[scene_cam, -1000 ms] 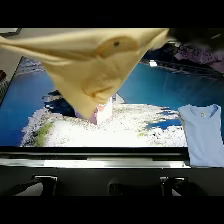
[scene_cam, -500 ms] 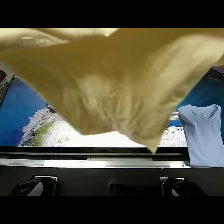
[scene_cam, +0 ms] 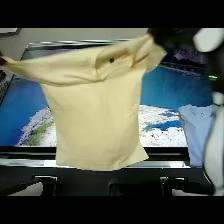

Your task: Fold the clothes and pants, and hang the long-sleeved shirts on hangers.

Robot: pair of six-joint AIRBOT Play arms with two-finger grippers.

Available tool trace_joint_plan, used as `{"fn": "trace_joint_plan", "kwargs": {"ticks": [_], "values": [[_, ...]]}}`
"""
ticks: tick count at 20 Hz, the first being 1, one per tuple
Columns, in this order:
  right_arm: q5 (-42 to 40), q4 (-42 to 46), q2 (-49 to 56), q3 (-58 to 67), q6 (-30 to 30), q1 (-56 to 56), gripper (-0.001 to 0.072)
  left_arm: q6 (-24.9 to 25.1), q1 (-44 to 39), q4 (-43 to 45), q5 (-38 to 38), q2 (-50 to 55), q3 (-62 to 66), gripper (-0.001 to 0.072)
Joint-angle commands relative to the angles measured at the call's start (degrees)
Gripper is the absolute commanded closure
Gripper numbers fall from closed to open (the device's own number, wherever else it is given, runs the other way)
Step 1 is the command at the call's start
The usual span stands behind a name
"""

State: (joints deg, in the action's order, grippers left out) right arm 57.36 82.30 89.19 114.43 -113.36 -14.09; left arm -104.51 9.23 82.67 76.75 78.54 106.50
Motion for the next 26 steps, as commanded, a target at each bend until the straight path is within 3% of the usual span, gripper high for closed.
{"fn": "trace_joint_plan", "kwargs": {"ticks": [1, 4, 7, 8, 10, 11, 16, 18, 23, 26], "values": [[-5.86, -12.87, 16.72, 0.07, -1.29, -0.04, 0.0675, -0.04, -0.04, -0.37, -2.97, 16.55, -1.2, 0.0687], [-7.74, -22.1, 25.31, 0.07, -1.29, -0.04, 0.0671, -0.09, -0.04, -0.37, -5.03, 25.77, -1.18, 0.0687], [-4.74, -26.69, 28.13, 0.07, -1.05, 0.02, 0.061, -0.07, -0.15, -0.37, -5.18, 29.35, -1.18, 0.0686], [-3.52, -26.82, 27.65, 0.09, 0.33, 0.37, 0.0544, -0.04, -0.15, -0.37, -5.51, 29.35, -1.16, 0.0687], [1.77, -30.25, 25.42, 0.09, 5.46, 2.51, 0.0203, 0.2, -0.13, -0.37, -5.33, 28.85, -0.52, 0.0686], [5.97, -31.45, 23.8, 0.09, 8.26, 4.52, 0.0153, 0.57, -0.02, -0.37, -5.01, 28.46, -0.15, 0.0687], [36.24, -26.99, 14.25, -1.07, 24.17, 17.53, 0.0185, 1.22, -0.02, -0.37, -0.2, 27.23, 2.64, 0.0686], [40.76, -25.29, 10.01, -7.8, 27.43, 21.49, 0.0178, 1.2, -0.02, -0.39, 1.4, 27.21, 2.84, 0.0686], [29.18, -23.58, -4.31, -45.66, 32.68, 24.48, 0.0156, 1.18, -0.02, -0.39, 3.37, 27.23, 2.8, 0.0686], [21.86, -29.11, -10.38, -65.48, 37.13, 24.48, 0.0156, 1.16, -0.02, -0.39, 3.48, 27.23, 2.8, 0.0686]]}}
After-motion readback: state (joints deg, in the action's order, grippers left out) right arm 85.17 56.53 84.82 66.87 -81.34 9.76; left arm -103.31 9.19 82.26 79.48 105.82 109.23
